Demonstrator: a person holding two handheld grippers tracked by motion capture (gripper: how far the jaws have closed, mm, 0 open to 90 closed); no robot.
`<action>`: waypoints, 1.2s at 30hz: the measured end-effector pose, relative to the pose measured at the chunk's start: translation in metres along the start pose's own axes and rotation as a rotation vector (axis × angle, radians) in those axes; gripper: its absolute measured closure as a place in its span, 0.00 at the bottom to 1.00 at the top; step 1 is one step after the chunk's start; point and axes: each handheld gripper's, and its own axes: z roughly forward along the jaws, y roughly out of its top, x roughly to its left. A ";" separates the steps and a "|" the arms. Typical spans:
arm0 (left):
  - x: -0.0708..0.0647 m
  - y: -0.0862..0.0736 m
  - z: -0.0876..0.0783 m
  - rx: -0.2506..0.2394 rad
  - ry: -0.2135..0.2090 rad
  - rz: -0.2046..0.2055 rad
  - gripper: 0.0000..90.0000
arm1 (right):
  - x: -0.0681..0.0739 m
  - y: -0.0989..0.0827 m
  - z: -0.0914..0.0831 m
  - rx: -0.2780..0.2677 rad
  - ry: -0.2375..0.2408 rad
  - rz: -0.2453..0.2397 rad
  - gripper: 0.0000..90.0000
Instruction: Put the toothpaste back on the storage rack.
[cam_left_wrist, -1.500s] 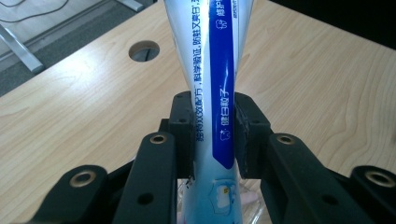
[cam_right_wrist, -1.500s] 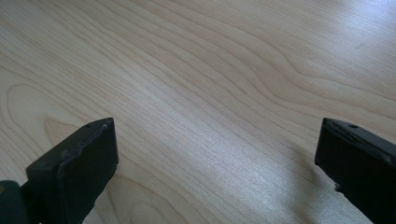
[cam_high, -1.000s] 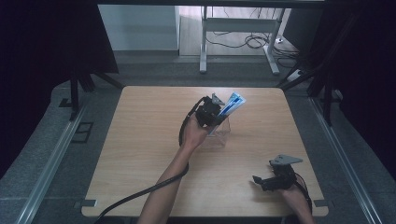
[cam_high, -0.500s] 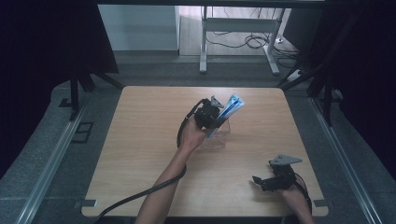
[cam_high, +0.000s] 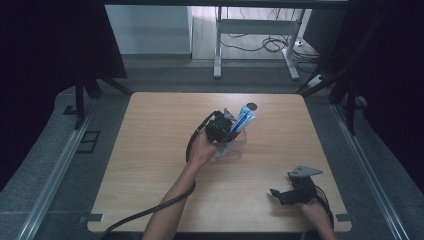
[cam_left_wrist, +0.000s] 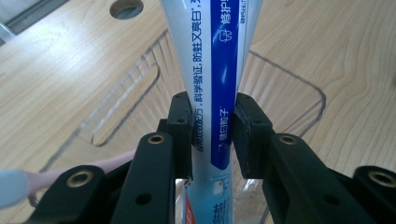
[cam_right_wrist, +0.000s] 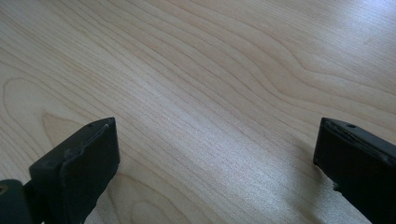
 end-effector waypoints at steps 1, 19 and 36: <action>0.000 -0.001 0.000 -0.007 -0.001 -0.006 0.79 | 0.000 0.000 0.000 0.000 0.000 0.000 0.00; 0.001 -0.001 -0.002 -0.005 -0.016 -0.019 0.72 | 0.000 0.000 -0.001 -0.007 0.002 -0.004 0.00; 0.001 0.002 -0.012 -0.036 -0.065 -0.051 0.36 | 0.000 0.001 -0.001 -0.017 -0.001 -0.002 0.00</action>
